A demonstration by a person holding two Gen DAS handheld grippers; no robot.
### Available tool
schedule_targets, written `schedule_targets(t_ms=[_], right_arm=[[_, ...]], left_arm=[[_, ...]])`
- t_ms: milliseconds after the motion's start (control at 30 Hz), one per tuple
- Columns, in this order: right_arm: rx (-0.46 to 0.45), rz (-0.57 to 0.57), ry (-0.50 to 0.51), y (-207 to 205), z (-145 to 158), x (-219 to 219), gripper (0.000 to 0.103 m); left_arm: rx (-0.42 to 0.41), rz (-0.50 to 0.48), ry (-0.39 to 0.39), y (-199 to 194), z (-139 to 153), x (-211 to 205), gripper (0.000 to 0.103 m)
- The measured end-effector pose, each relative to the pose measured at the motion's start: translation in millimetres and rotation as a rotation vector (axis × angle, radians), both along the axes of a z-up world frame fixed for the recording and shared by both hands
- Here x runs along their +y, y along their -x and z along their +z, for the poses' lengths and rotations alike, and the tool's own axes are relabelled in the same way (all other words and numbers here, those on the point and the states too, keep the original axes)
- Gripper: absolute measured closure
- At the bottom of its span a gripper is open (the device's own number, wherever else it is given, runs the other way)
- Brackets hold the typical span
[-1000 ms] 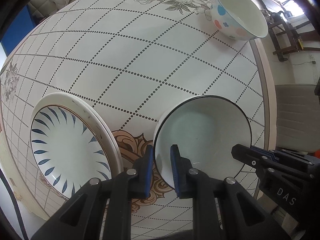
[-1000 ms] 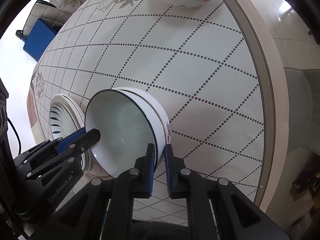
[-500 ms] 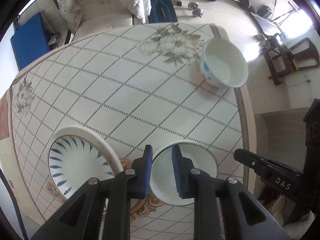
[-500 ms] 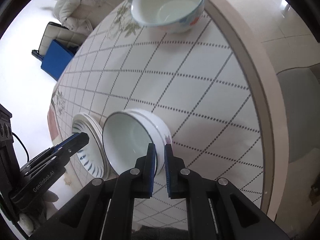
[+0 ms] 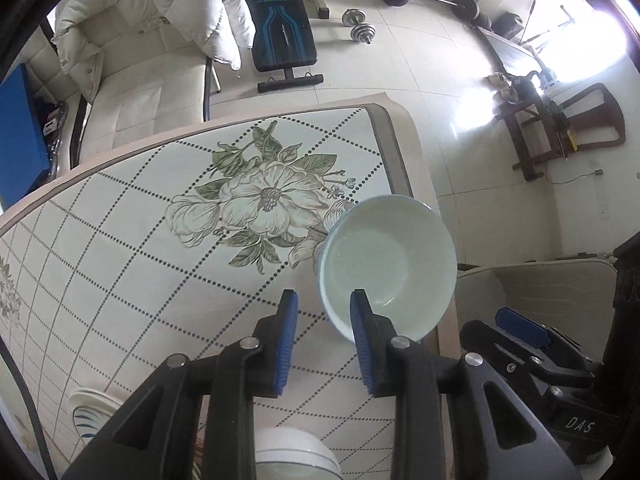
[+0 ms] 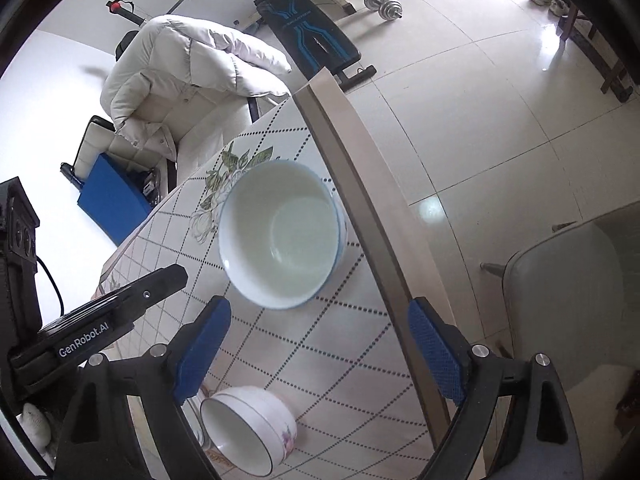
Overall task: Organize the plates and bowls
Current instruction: 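Open both grippers and move them to the polka-dot bowl, then grip the polka-dot bowl rim with the left gripper while the right gripper grips it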
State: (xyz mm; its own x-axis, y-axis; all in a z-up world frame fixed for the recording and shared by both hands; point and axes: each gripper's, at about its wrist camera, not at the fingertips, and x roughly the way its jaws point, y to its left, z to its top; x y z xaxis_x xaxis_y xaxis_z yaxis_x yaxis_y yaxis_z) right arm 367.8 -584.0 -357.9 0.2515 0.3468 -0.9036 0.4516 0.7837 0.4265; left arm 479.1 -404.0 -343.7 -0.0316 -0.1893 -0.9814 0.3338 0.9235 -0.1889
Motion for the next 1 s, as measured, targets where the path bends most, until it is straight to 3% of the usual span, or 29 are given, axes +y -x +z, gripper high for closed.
schedule_targets(t_ms=[100,167,233,467,567,667,1000], right_arm=[[0.026,0.011,-0.002,-20.0,-11.9,-10.6,0.011],[0.044,0.021,-0.012,-31.7,-23.3,-13.1,0.018],[0.061,0.027,-0.032,-42.7,-35.2,-13.2,0.038],[0.115,0.039,-0.066,-64.0,-67.3,-9.0,0.052],[0.146,0.036,-0.067,-68.1,-77.8,-9.0,0.066],[0.165,0.027,-0.056,-70.3,-84.9,-11.1,0.087],[0.185,0.026,-0.058,-69.1,-83.3,-9.3,0.090]], left_arm=[[0.049,-0.005,0.019,-15.1,-16.4,-10.2,0.078],[0.076,-0.012,0.025,-21.8,-25.0,-15.3,0.078],[0.087,-0.023,0.010,-27.5,-32.9,-20.1,0.078],[0.108,-0.059,-0.019,-33.9,-47.3,-33.3,0.079],[0.105,-0.076,-0.032,-33.3,-51.6,-38.6,0.086],[0.086,-0.089,-0.040,-31.7,-52.9,-40.8,0.088],[0.070,-0.079,-0.030,-31.1,-44.7,-36.8,0.088]])
